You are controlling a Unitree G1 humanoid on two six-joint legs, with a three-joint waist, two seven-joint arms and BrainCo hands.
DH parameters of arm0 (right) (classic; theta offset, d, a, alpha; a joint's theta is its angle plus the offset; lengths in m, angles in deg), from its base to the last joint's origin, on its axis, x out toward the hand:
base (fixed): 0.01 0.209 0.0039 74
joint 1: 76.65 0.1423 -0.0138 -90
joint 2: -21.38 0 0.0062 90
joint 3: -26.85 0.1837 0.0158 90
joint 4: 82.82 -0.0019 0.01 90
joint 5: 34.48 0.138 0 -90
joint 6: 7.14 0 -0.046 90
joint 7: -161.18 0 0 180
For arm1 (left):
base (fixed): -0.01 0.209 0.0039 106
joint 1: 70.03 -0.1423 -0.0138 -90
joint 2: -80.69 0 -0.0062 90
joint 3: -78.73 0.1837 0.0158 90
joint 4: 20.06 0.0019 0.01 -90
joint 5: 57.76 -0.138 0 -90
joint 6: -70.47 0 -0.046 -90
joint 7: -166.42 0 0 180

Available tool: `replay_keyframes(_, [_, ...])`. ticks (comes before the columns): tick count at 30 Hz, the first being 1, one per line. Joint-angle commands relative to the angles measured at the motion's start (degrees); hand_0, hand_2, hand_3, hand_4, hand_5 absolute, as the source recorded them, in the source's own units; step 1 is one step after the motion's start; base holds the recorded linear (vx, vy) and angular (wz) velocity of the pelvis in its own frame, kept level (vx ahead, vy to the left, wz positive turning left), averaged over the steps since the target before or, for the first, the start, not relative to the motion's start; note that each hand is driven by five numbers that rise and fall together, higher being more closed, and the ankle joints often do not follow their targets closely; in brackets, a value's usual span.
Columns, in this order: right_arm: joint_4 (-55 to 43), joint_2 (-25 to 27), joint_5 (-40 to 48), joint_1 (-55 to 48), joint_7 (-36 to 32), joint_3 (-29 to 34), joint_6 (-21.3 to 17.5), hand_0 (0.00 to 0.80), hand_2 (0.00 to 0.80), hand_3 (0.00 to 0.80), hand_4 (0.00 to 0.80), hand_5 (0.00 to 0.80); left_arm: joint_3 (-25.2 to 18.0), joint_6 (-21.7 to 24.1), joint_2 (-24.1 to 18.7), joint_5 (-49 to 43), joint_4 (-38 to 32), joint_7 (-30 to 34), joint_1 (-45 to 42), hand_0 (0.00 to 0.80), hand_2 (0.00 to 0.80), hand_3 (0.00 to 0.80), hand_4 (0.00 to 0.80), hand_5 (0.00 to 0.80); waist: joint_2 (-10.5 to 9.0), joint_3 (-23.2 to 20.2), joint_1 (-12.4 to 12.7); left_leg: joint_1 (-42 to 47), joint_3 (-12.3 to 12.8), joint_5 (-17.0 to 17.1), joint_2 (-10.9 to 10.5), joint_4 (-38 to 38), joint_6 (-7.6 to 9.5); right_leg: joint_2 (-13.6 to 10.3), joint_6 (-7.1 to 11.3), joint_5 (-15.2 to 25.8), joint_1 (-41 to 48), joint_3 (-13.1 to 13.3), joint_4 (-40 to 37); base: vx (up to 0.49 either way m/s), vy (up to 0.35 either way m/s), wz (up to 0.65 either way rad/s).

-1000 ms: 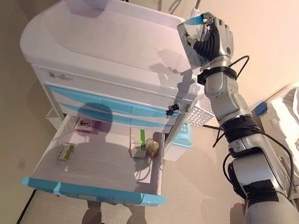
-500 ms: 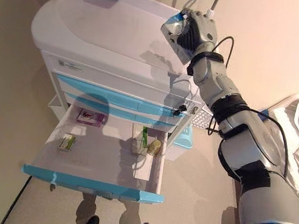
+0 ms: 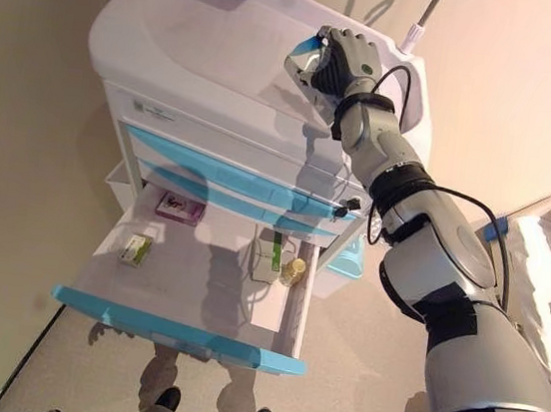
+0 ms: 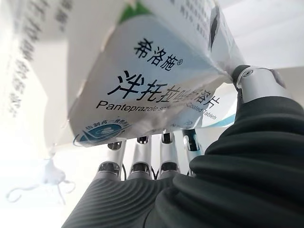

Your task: Open the drawer and pick up the medicine

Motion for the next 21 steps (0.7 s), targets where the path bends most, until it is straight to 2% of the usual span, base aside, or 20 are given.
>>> replay_keyframes(1, [4.6, 2.4, -1.2, 8.5, 0.7, -1.3, -0.6, 0.8, 0.8, 0.8, 0.8, 0.8, 0.7, 0.5, -1.9, 2.4, 2.5, -1.1, 2.8, 0.0, 0.0, 0.0, 0.0, 0.0, -0.85, 1.9, 1.8, -1.4, -2.6, 2.6, -2.5, -2.6, 2.79, 0.4, 4.49, -1.5, 3.3, 0.1, 1.3, -0.009, -0.001, 0.03])
replay_keyframes(12, [5.9, 3.2, -7.9, 9.2, 0.6, -4.5, 0.4, 0.8, 0.8, 0.8, 0.8, 0.8, 1.2, 0.8, -2.2, 2.2, 2.0, -1.2, 3.5, 0.0, 0.0, 0.0, 0.0, 0.0, -0.63, 3.3, 3.4, -2.8, -4.0, 3.0, -3.1, -2.3, 2.84, -0.1, 4.72, -1.3, 2.6, -1.1, 1.3, -0.001, 0.005, 0.07])
replay_keyframes(21, [6.7, 3.8, -9.6, 9.6, 0.7, -5.3, 1.0, 0.8, 0.8, 0.8, 0.8, 0.8, 1.9, 0.9, -2.3, 2.5, 1.4, -1.2, 4.2, 0.0, 0.0, 0.0, 0.0, 0.0, -0.38, 4.4, 3.9, -4.0, -4.8, 3.4, -3.4, -2.1, 2.82, -0.4, 4.86, -1.1, 1.9, -2.0, 1.4, -0.003, 0.006, 0.08])
